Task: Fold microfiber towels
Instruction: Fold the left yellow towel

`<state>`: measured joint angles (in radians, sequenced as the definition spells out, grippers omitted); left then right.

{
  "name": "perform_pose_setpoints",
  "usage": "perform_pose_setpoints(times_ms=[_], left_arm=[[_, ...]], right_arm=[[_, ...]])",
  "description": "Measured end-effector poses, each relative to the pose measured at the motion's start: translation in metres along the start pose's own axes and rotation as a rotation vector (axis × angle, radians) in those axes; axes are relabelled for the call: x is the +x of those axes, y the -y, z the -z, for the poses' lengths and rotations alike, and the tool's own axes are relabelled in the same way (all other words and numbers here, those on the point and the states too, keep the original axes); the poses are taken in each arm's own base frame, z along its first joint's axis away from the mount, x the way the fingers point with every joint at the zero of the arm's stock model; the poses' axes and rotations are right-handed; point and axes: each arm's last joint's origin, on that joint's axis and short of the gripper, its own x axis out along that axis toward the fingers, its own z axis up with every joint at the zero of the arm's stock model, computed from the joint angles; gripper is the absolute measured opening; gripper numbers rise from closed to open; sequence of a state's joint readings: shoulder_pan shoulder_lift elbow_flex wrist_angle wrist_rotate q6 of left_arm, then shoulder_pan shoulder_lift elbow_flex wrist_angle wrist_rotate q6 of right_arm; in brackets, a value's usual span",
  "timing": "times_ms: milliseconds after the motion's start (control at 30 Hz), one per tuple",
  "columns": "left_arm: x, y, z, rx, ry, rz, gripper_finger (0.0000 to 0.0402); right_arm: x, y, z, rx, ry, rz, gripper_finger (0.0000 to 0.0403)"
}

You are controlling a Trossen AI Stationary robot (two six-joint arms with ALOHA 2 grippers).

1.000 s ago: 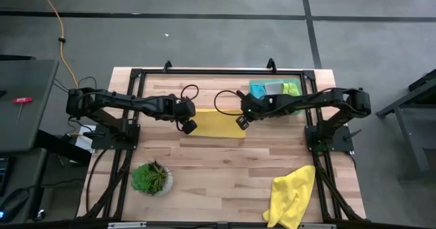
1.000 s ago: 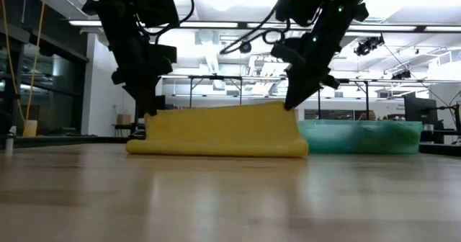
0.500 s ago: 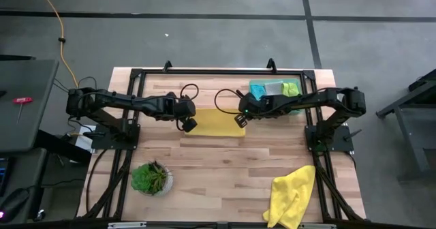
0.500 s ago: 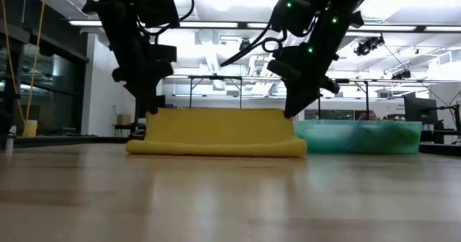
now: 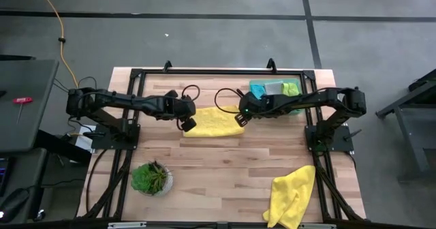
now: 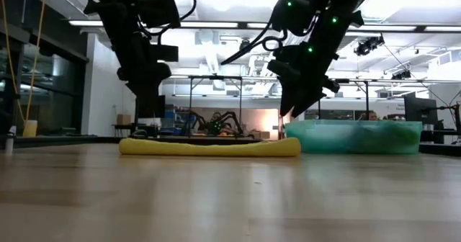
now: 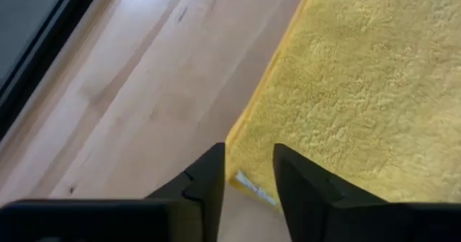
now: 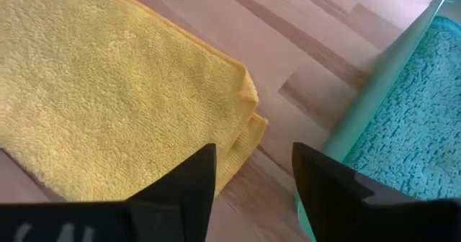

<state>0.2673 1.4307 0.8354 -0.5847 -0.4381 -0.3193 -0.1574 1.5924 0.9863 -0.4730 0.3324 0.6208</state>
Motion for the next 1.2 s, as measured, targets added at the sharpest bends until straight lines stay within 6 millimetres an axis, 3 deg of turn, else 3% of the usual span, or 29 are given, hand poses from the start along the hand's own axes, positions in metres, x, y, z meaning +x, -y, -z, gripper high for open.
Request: perform_pose_setpoints(times_ms=[167, 400, 600, 900, 1200], left_arm=[[-0.010, -0.011, -0.017, 0.008, 0.023, 0.029, 0.0148], [-0.039, -0.026, -0.033, 0.041, 0.199, 0.340, 0.0171], [-0.035, -0.012, -0.013, 0.093, 0.282, 0.442, 0.0164], [-0.015, 0.021, 0.042, 0.270, 0.198, 0.459, 0.0142], [-0.006, 0.030, 0.065, 0.366, 0.148, 0.435, 0.0131]], right_arm=[[-0.016, 0.002, -0.005, -0.069, 0.019, -0.071, 0.0179], [-0.043, -0.001, -0.006, -0.202, -0.021, -0.328, 0.0179], [-0.042, -0.018, 0.006, -0.387, -0.034, -0.415, 0.0179], [-0.007, -0.048, 0.021, -0.647, -0.009, -0.443, 0.0179], [0.018, -0.048, 0.031, -0.848, -0.038, -0.318, 0.0178]])
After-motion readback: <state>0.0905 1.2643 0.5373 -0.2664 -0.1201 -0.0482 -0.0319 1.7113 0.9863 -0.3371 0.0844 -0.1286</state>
